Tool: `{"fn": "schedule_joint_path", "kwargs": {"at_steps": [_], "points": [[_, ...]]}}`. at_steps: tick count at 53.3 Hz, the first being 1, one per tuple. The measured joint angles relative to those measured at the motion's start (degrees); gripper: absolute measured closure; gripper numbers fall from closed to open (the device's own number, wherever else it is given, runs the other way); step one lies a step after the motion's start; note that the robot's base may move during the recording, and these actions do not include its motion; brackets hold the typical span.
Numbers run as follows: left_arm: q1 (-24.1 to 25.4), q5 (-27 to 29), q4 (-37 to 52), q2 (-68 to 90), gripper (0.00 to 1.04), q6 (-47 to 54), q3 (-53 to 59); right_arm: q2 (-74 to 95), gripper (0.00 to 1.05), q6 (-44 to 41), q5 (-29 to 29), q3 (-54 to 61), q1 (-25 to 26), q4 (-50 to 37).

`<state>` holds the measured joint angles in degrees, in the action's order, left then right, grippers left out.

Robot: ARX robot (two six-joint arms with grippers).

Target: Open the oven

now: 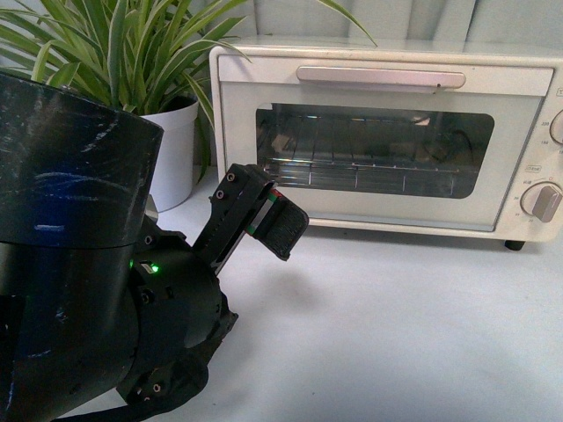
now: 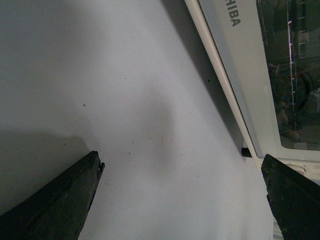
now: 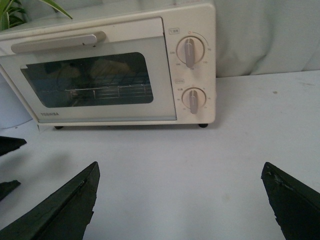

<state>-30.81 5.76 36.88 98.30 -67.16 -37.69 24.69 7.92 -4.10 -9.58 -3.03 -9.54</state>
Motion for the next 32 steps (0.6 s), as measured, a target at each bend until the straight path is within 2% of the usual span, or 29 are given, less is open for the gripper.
{"fn": "schedule_joint_path", "kwargs": {"at_steps": [8,17,32], "points": [[0.81,-0.37,0.22,-0.50,0.07,-0.24,0.77,20.94,0.09,0.15,5.38,-13.86,-6.14,-4.74],[0.98,-0.39,0.28,-0.59,0.07,-0.37,0.90,36.61,0.09,3.30,8.74,-29.55,-10.80,-0.61],[1.07,-0.90,0.28,-0.63,0.07,-0.42,0.90,49.96,0.09,5.16,14.86,-43.12,-14.12,1.92]]}}
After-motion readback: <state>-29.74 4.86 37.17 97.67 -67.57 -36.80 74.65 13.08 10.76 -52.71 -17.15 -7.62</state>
